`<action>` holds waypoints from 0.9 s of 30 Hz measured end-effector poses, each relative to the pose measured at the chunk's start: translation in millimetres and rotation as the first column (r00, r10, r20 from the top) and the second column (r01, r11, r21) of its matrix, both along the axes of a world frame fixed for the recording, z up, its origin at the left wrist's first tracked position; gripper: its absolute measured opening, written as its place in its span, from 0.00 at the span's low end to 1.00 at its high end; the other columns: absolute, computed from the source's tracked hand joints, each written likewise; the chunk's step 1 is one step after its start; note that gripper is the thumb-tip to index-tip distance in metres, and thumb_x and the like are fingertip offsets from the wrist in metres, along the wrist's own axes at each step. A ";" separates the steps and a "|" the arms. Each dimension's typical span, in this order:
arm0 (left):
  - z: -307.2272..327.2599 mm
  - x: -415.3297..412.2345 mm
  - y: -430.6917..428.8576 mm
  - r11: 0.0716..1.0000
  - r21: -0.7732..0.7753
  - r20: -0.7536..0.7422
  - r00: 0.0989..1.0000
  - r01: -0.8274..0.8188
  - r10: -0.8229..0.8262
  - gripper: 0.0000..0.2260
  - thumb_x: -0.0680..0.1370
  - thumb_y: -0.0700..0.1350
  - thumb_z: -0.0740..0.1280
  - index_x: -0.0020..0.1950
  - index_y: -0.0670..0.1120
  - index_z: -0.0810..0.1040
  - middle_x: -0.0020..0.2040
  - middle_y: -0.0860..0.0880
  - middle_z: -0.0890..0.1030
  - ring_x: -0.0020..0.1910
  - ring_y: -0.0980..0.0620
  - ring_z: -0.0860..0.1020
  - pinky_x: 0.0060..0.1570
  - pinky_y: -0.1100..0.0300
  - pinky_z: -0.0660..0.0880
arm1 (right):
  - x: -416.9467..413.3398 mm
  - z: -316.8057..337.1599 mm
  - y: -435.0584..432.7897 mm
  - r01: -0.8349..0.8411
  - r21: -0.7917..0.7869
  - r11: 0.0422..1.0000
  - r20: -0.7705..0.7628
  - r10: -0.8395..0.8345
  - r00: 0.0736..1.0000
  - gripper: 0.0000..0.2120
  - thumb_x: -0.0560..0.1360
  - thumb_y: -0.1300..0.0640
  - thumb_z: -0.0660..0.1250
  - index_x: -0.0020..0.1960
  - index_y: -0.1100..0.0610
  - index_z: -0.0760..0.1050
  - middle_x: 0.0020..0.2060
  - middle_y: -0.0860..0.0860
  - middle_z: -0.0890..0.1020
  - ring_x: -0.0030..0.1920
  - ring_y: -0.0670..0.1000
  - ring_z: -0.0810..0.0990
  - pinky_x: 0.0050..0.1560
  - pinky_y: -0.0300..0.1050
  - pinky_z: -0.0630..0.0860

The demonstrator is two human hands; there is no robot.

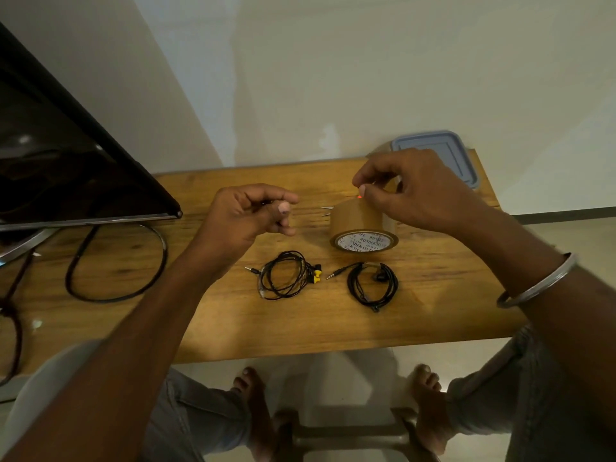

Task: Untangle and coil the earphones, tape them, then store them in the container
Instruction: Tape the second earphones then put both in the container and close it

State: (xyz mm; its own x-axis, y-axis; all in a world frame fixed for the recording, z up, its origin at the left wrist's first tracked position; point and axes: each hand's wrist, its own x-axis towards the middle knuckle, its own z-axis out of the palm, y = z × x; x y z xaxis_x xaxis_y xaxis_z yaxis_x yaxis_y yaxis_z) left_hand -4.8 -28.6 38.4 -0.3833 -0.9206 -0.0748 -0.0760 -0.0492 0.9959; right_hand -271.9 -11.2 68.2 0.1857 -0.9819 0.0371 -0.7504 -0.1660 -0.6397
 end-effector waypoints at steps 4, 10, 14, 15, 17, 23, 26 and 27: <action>4.9 -2.3 -0.1 0.995 -0.044 -0.004 0.996 -0.091 0.090 0.07 0.73 0.42 0.70 0.47 0.40 0.83 0.34 0.48 0.82 0.33 0.51 0.79 0.38 0.56 0.82 | -2.9 -0.5 -0.9 0.005 0.020 1.000 -0.038 -0.004 0.999 0.06 0.78 0.56 0.69 0.54 0.52 0.83 0.48 0.47 0.84 0.47 0.44 0.81 0.40 0.28 0.68; 4.9 0.8 -2.3 0.974 -0.108 0.011 0.980 -0.199 0.201 0.07 0.68 0.41 0.76 0.43 0.41 0.84 0.35 0.48 0.85 0.32 0.49 0.84 0.37 0.56 0.83 | -5.7 -2.7 -4.1 0.059 0.025 0.998 -0.019 -0.059 0.998 0.06 0.79 0.56 0.68 0.53 0.52 0.83 0.47 0.45 0.83 0.47 0.42 0.79 0.43 0.28 0.70; 2.8 0.9 -2.5 0.979 -0.096 0.041 0.982 -0.182 0.187 0.06 0.68 0.41 0.76 0.41 0.41 0.82 0.33 0.47 0.85 0.34 0.48 0.85 0.37 0.56 0.83 | -5.6 -2.8 -4.8 0.066 0.029 0.997 -0.018 -0.065 0.998 0.06 0.79 0.56 0.68 0.53 0.52 0.83 0.46 0.45 0.83 0.47 0.43 0.80 0.43 0.29 0.71; 2.3 0.9 -2.7 0.981 -0.085 0.048 0.983 -0.174 0.178 0.06 0.68 0.41 0.75 0.41 0.41 0.82 0.33 0.46 0.85 0.34 0.48 0.85 0.37 0.56 0.83 | -5.7 -2.9 -4.9 0.067 0.028 0.997 -0.017 -0.067 0.998 0.06 0.79 0.56 0.68 0.53 0.52 0.83 0.46 0.45 0.83 0.47 0.42 0.80 0.43 0.29 0.71; 1.7 1.0 -2.9 0.984 -0.069 0.053 0.985 -0.163 0.167 0.06 0.69 0.41 0.75 0.41 0.40 0.81 0.34 0.46 0.85 0.34 0.49 0.85 0.37 0.56 0.83 | -5.9 -3.0 -4.8 0.071 0.028 0.997 -0.014 -0.071 0.997 0.06 0.79 0.57 0.68 0.53 0.51 0.83 0.45 0.44 0.83 0.45 0.40 0.79 0.42 0.26 0.69; -0.5 2.9 -5.5 0.982 -0.061 -0.001 0.984 -0.178 0.178 0.04 0.72 0.34 0.73 0.46 0.39 0.82 0.35 0.50 0.84 0.33 0.53 0.81 0.38 0.58 0.82 | -7.4 -4.4 -5.4 0.068 0.051 0.996 -0.028 -0.066 0.997 0.07 0.79 0.56 0.68 0.54 0.53 0.84 0.46 0.45 0.82 0.47 0.42 0.79 0.43 0.28 0.70; -2.8 4.0 -6.9 0.981 -0.077 0.034 0.983 -0.178 0.182 0.06 0.75 0.32 0.70 0.49 0.40 0.83 0.35 0.52 0.85 0.33 0.54 0.81 0.39 0.59 0.82 | -8.4 -4.5 -5.1 0.044 0.103 0.994 -0.067 -0.037 0.997 0.10 0.79 0.51 0.68 0.56 0.52 0.83 0.48 0.45 0.81 0.48 0.43 0.79 0.43 0.30 0.70; -3.5 3.8 -7.1 0.981 -0.083 0.050 0.982 -0.176 0.181 0.06 0.76 0.32 0.69 0.50 0.41 0.83 0.36 0.53 0.85 0.34 0.54 0.80 0.39 0.59 0.82 | -8.7 -4.6 -4.8 0.030 0.141 0.990 -0.084 -0.018 0.996 0.12 0.79 0.47 0.68 0.57 0.52 0.82 0.49 0.45 0.81 0.49 0.44 0.79 0.43 0.32 0.71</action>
